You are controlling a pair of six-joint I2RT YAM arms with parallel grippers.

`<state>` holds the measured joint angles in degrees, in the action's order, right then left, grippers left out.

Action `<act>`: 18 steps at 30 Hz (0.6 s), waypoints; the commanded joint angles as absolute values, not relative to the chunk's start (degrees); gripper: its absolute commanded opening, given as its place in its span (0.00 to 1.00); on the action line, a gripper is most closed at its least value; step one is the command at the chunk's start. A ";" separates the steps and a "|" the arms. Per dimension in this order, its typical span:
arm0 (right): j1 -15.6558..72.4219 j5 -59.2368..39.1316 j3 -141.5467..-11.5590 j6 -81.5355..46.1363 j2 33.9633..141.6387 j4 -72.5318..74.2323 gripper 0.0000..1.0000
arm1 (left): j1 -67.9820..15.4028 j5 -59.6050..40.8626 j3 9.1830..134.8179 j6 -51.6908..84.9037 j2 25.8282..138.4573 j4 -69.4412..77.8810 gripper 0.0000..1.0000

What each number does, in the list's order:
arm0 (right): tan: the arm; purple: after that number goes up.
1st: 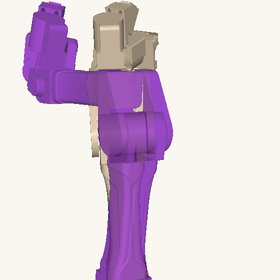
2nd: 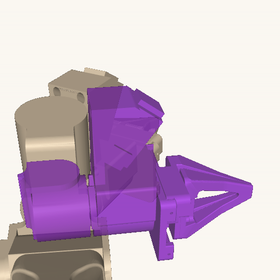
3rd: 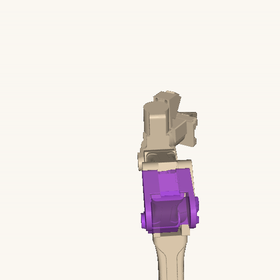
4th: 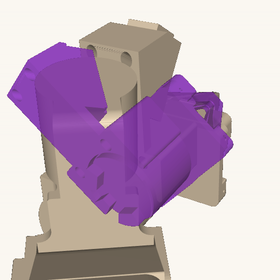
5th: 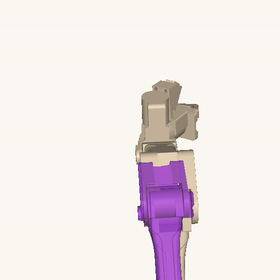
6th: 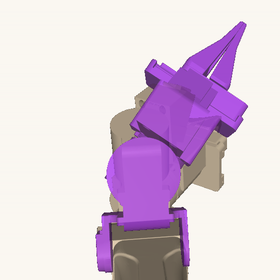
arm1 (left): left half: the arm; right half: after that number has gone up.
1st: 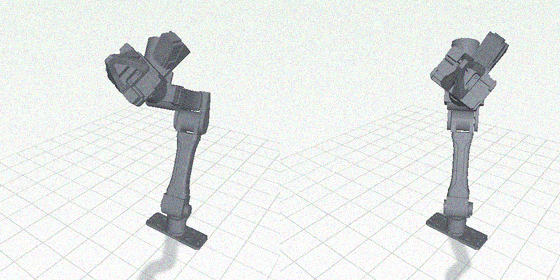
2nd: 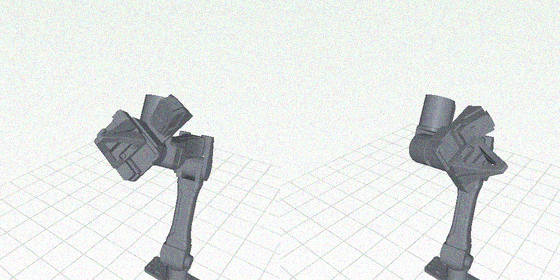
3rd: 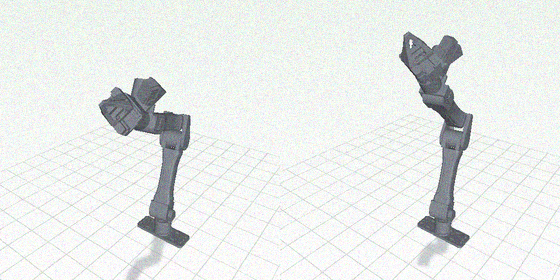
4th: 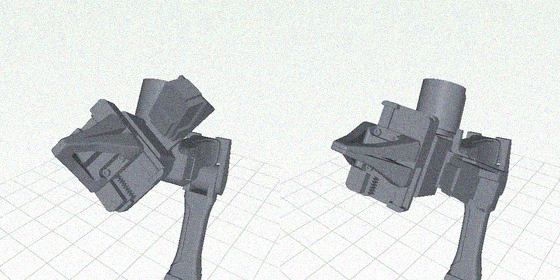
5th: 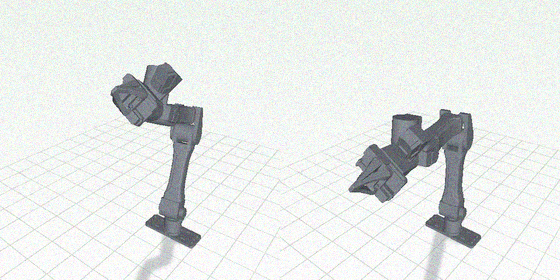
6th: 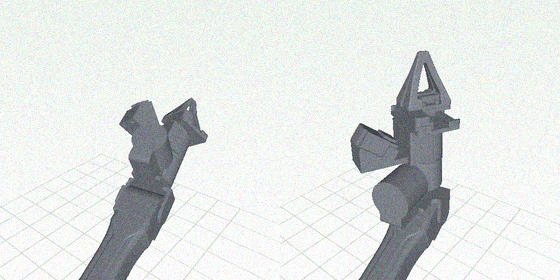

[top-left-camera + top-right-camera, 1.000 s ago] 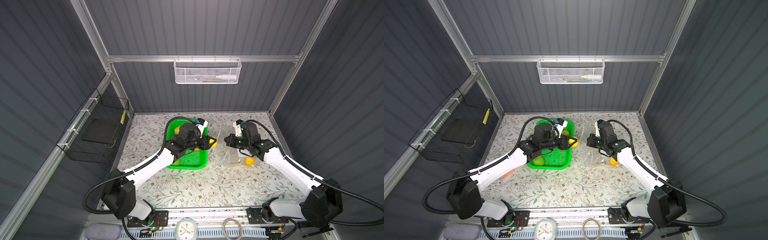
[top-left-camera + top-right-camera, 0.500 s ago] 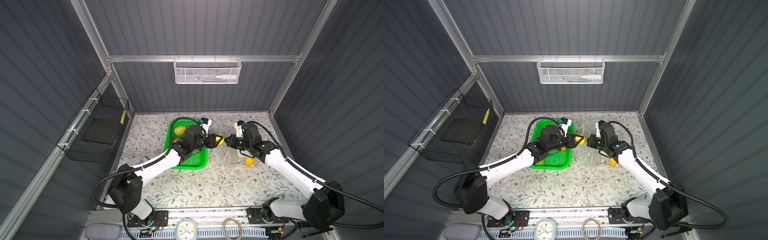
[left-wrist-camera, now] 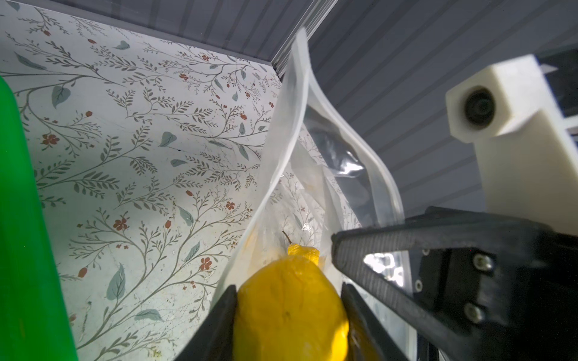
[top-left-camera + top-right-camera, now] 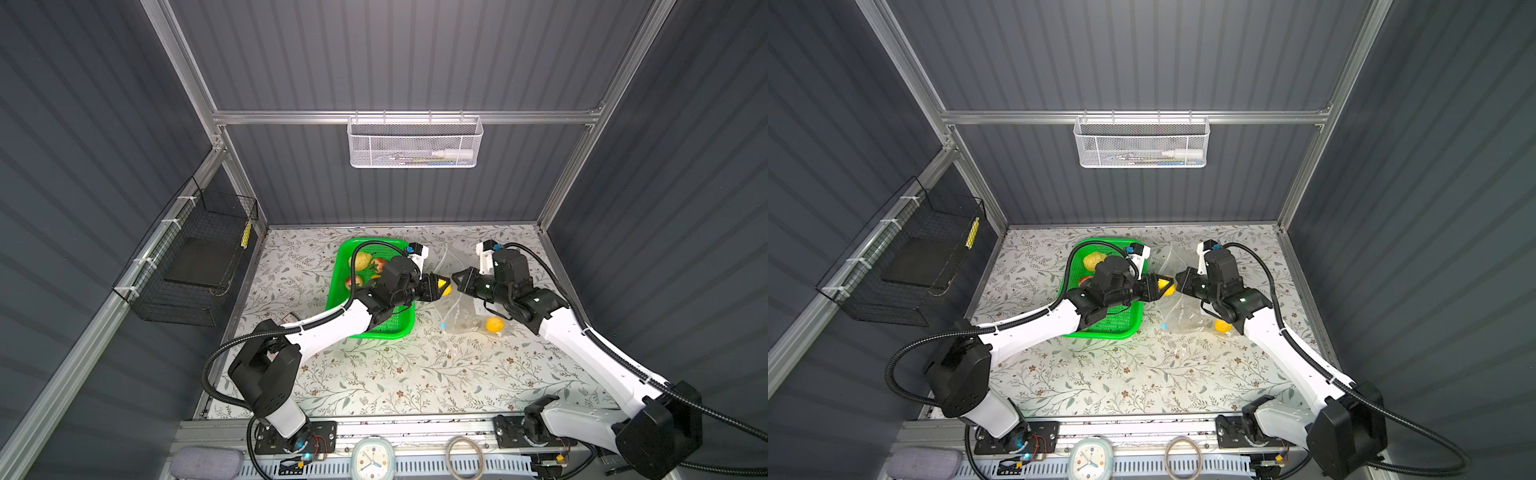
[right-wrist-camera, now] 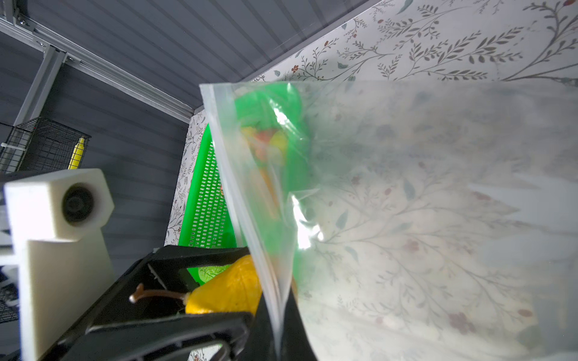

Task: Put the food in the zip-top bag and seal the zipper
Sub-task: 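Carry the lemon to the bag mouth and lower it inside, then open the left gripper to drop the lemon into the bag and withdraw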

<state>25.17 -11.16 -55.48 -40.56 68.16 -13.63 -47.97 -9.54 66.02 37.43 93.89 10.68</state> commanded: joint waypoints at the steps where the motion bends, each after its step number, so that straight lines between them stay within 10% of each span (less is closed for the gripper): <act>1: 25.18 -11.28 -54.97 -41.04 67.24 -12.82 0.00 | -48.82 -7.16 68.91 35.10 95.41 5.67 0.50; 18: 25.22 -11.84 -54.40 -41.07 67.81 -12.54 0.00 | -50.44 -3.16 72.88 33.18 98.05 -2.57 0.68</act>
